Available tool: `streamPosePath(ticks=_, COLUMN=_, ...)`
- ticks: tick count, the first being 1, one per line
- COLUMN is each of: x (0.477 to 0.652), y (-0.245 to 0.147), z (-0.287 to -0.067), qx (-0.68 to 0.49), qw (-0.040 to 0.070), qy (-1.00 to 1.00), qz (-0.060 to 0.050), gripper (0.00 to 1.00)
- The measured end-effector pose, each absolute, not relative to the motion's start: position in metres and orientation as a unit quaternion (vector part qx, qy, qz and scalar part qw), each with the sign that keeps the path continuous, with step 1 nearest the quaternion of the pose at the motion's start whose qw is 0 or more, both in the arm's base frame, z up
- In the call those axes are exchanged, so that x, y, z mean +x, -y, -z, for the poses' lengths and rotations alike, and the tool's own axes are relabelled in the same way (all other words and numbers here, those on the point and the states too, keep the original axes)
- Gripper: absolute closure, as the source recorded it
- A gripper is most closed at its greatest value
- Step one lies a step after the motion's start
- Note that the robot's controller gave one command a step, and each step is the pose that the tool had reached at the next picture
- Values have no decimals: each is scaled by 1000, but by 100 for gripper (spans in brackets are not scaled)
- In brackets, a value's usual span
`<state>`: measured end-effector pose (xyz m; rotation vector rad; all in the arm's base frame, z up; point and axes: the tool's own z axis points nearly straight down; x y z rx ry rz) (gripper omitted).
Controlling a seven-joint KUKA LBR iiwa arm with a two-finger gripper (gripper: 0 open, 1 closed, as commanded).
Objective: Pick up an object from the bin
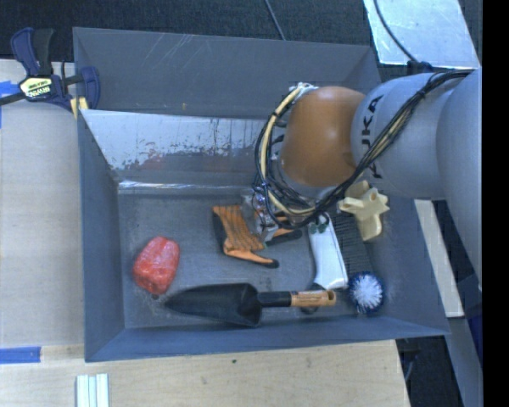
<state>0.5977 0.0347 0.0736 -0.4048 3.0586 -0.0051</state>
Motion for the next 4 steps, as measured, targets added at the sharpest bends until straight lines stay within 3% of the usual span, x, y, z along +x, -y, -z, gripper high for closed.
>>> streamPosePath(ticks=1, x=599, y=-4, z=-73, qx=-146, qw=24, qy=-989, qz=0, gripper=100)
streamPosePath(ticks=2, x=603, y=-11, z=-73, qx=-138, qw=26, qy=-990, qz=1, gripper=100)
streamPosePath(ticks=3, x=560, y=-2, z=-86, qx=-78, qw=26, qy=-997, qz=-1, gripper=0)
streamPosePath(ticks=4, x=560, y=-2, z=-86, qx=-78, qw=26, qy=-997, qz=-1, gripper=0)
